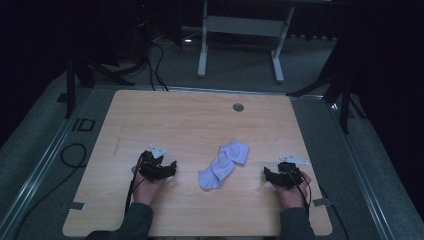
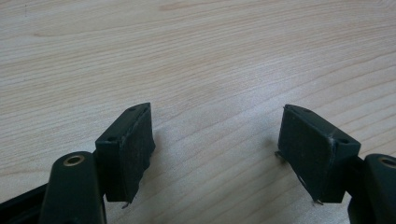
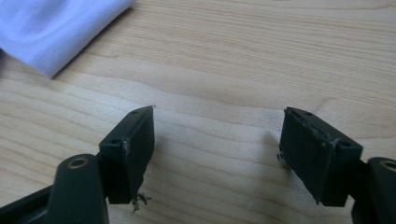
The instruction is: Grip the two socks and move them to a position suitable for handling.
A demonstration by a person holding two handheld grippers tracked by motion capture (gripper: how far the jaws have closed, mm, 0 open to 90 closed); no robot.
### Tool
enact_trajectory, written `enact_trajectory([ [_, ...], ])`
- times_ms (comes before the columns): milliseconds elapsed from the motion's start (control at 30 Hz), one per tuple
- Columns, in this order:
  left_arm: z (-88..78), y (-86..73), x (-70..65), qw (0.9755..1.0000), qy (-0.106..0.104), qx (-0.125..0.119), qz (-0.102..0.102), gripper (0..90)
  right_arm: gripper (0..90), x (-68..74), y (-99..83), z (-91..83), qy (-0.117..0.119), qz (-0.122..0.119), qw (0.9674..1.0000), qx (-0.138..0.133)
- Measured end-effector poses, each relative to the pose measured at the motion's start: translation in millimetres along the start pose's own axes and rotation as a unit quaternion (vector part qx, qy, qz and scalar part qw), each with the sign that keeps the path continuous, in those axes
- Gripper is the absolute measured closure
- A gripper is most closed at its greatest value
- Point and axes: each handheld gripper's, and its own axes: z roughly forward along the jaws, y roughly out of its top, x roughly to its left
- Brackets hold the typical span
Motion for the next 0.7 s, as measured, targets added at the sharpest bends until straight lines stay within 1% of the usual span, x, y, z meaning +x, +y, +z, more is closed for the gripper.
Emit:
enact_trajectory([
  [133,0.0,0.0,-0.1,1.0000,0.000,0.000,0.000,26.6,31.9,2.8,0.8,-2.2,0.007,-0.003,1.0000,-0.002],
  [233,0.0,0.0,0.0,1.0000,0.000,0.000,0.000,26.6,38.2,7.5,3.4,-6.8,0.020,-0.015,0.9997,-0.003],
  [300,0.1,0.0,0.0,1.0000,0.000,0.000,0.000,26.5,40.3,11.5,4.8,-9.9,0.030,-0.025,0.9992,-0.005],
  [367,0.2,0.0,-0.1,1.0000,0.000,-0.001,-0.001,26.3,41.6,12.5,5.0,-10.4,0.031,-0.026,0.9992,-0.005],
  [400,0.3,0.1,-0.1,1.0000,0.000,0.000,0.000,26.3,45.9,16.1,6.3,-12.7,0.040,-0.034,0.9986,-0.006],
  [533,0.4,0.2,-0.5,1.0000,0.001,-0.001,-0.001,26.2,52.5,22.3,9.4,-16.7,0.062,-0.047,0.9969,-0.008],
  [700,0.4,0.2,-0.5,1.0000,0.001,0.000,-0.001,26.1,61.1,31.9,13.6,-20.3,0.083,-0.062,0.9946,-0.008],
])
